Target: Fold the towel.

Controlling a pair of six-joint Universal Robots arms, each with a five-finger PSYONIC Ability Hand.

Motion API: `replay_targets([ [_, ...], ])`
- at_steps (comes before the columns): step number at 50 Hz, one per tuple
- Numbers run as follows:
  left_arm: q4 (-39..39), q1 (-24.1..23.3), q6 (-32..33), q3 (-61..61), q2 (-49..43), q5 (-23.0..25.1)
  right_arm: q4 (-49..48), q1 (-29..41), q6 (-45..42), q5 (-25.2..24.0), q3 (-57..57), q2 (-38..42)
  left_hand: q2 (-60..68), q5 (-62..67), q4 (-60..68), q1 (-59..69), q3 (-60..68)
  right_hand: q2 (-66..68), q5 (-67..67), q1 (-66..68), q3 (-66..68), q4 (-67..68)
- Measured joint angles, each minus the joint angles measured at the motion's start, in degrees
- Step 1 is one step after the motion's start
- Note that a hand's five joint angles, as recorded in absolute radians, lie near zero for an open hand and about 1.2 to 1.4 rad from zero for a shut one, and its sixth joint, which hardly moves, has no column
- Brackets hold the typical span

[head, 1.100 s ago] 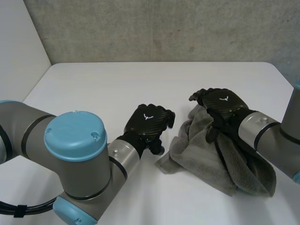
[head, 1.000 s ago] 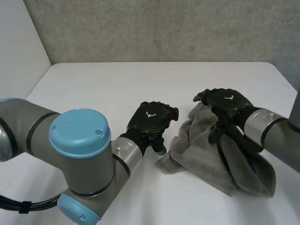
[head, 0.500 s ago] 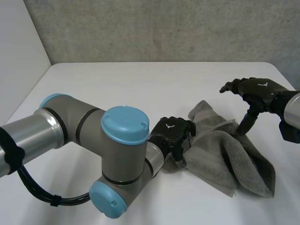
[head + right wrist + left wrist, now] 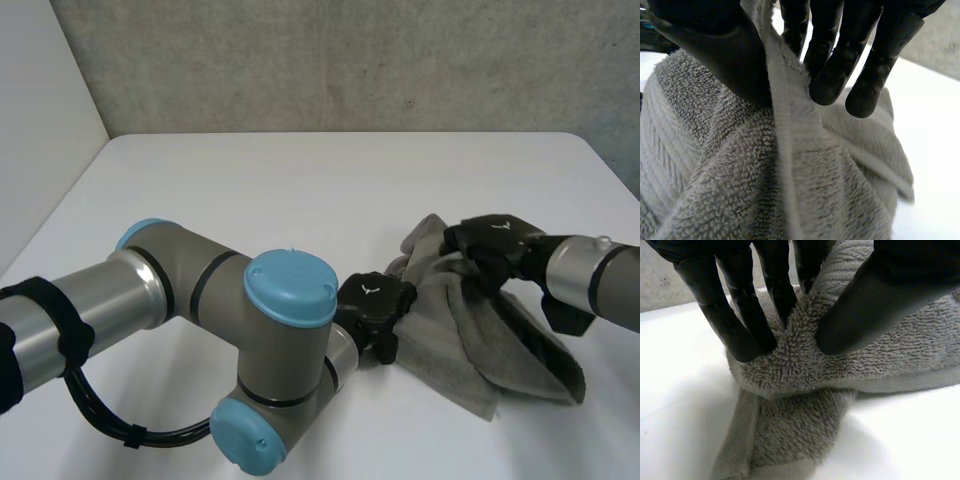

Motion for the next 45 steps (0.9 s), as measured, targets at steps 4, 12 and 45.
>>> replay_targets([
  [4, -0.1, 1.6, 0.2, 0.9, 1.2, -0.5, -1.7, 2.6, 0.7, 0.0, -3.0, 0.0, 0.0, 0.0, 0.0, 0.0, 0.1, 0.0, 0.0, 0.0, 0.0, 0.0],
  [12, -1.4, 12.2, 1.0, 3.0, 10.6, -2.9, -13.6, 7.5, 9.5, 1.5, -9.4, -3.3, 0.0, 0.0, 0.0, 0.0, 0.3, 0.0, 0.0, 0.1, 0.0, 0.0],
  [45, -3.4, 25.5, 1.6, -18.4, 21.5, 2.0, -6.1, 5.5, 12.4, 7.3, -2.6, 1.0, 0.7, 0.6, 0.0, 0.0, 0.4, 1.9, 1.6, 1.3, 0.4, 0.0],
])
